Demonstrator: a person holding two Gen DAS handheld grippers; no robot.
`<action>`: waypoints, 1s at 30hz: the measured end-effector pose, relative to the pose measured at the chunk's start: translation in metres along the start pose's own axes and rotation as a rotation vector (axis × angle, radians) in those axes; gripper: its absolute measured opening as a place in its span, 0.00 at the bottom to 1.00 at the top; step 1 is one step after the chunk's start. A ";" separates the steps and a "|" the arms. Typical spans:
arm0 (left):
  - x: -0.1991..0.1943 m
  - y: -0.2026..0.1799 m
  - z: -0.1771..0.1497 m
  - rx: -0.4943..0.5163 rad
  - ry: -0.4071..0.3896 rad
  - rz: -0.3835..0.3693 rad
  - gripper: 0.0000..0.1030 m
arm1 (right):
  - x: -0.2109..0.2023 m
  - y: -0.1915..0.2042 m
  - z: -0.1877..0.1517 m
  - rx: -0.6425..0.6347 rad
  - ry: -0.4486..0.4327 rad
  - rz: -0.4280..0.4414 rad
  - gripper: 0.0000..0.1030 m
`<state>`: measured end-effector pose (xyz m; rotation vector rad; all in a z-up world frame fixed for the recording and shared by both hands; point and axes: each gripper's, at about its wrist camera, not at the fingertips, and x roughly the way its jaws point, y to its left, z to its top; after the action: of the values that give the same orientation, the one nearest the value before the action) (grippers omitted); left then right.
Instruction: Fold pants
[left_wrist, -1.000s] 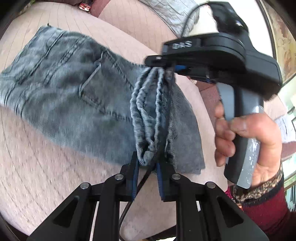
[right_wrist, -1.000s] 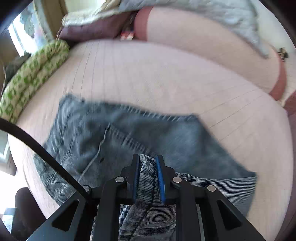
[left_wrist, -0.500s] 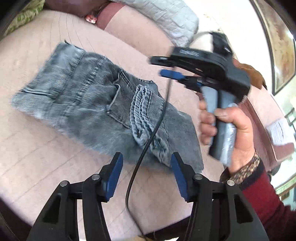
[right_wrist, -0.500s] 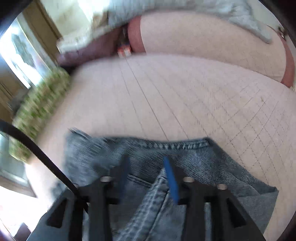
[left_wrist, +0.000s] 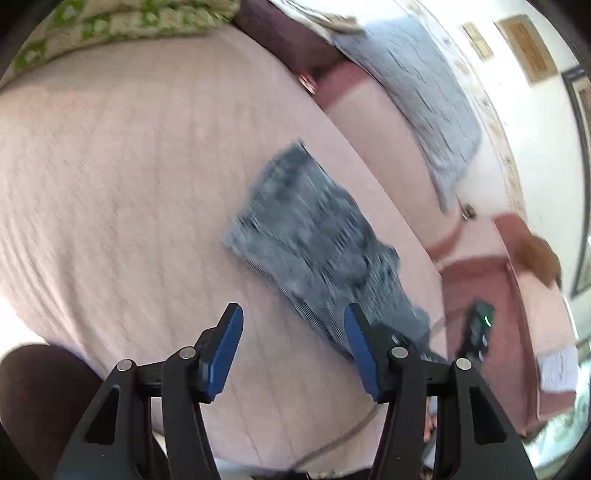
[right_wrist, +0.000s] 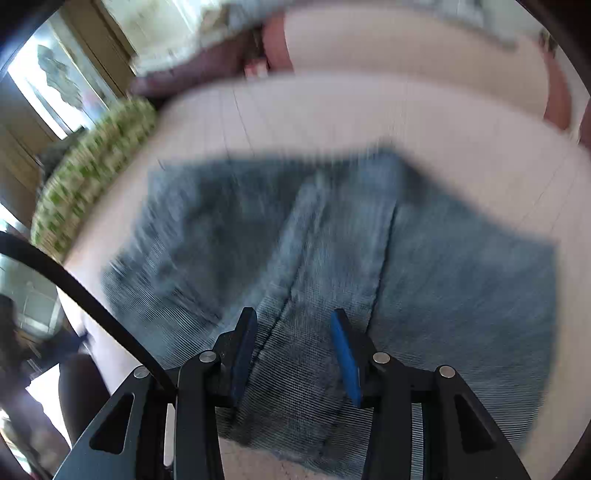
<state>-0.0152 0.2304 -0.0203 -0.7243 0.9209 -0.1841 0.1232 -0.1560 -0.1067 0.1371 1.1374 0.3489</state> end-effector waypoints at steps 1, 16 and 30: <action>0.008 0.000 0.003 -0.005 -0.006 0.011 0.54 | -0.004 0.001 0.001 -0.002 -0.008 -0.001 0.45; 0.090 0.003 0.015 -0.003 -0.021 -0.032 0.61 | 0.021 0.132 0.142 -0.307 0.016 0.072 0.77; 0.097 -0.006 0.020 0.019 0.027 -0.099 0.17 | 0.109 0.201 0.157 -0.475 0.162 -0.189 0.11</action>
<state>0.0603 0.1929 -0.0733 -0.7523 0.9088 -0.2908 0.2650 0.0809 -0.0785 -0.4205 1.1865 0.4577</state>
